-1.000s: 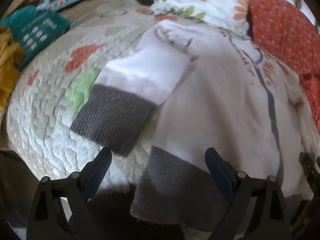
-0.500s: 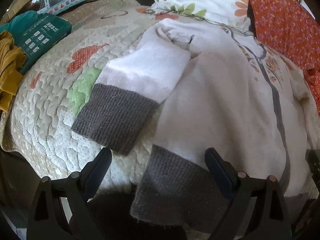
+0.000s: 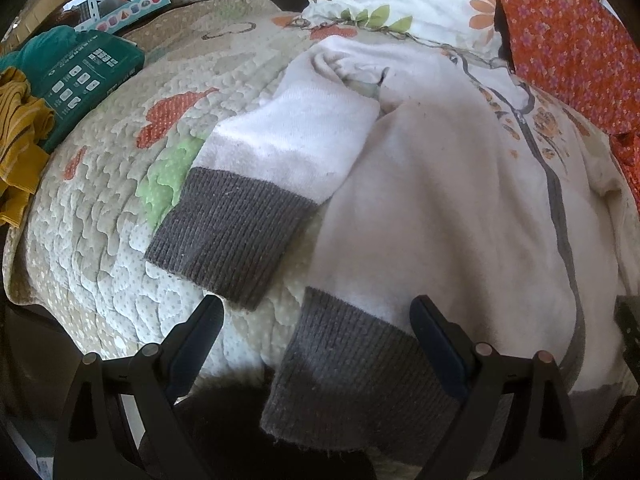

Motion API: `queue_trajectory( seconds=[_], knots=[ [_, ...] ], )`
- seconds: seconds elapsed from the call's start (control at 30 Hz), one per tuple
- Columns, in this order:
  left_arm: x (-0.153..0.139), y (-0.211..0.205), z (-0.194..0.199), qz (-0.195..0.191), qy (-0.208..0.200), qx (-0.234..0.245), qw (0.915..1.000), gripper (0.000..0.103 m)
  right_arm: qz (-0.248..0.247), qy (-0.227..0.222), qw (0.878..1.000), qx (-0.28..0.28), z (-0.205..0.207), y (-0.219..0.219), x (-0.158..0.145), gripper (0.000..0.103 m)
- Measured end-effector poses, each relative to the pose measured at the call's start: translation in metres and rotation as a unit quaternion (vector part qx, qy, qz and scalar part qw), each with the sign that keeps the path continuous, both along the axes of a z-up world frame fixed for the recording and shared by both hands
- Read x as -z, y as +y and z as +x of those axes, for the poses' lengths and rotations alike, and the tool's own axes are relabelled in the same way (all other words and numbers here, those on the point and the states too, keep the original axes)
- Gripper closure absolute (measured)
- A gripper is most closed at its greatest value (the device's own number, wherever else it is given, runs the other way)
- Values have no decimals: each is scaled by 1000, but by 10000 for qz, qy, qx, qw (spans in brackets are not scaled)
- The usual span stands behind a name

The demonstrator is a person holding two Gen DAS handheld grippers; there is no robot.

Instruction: Fold small clothes

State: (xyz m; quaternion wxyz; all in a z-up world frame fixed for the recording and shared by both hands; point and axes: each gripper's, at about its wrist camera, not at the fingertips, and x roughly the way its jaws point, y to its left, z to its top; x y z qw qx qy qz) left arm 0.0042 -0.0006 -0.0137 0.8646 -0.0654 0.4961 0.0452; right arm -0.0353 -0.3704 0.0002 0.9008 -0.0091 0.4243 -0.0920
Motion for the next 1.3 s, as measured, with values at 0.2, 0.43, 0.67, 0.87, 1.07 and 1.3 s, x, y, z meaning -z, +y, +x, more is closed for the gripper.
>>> queue_trajectory(
  seconds=[0.2, 0.43, 0.67, 0.87, 1.07, 1.3],
  knots=[
    [4, 6, 2, -136, -55, 40, 9999, 9, 622, 107, 9978, 196, 3, -15, 9, 0],
    [7, 6, 2, -71, -199, 63, 9998, 9, 706, 65, 9972, 243, 3, -14, 11, 0],
    [7, 6, 2, 21, -288, 85, 9995, 9, 689, 28, 9973, 242, 3, -15, 11, 0],
    [8, 8, 2, 94, -326, 96, 9994, 9, 661, -18, 9975, 234, 3, -14, 11, 0],
    [9, 9, 2, 112, -343, 103, 9993, 9, 639, -54, 9977, 228, 2, -15, 12, 0],
    [8, 10, 4, 204, -500, 134, 9985, 8, 618, -92, 9978, 223, 2, -15, 13, 0]
  ],
)
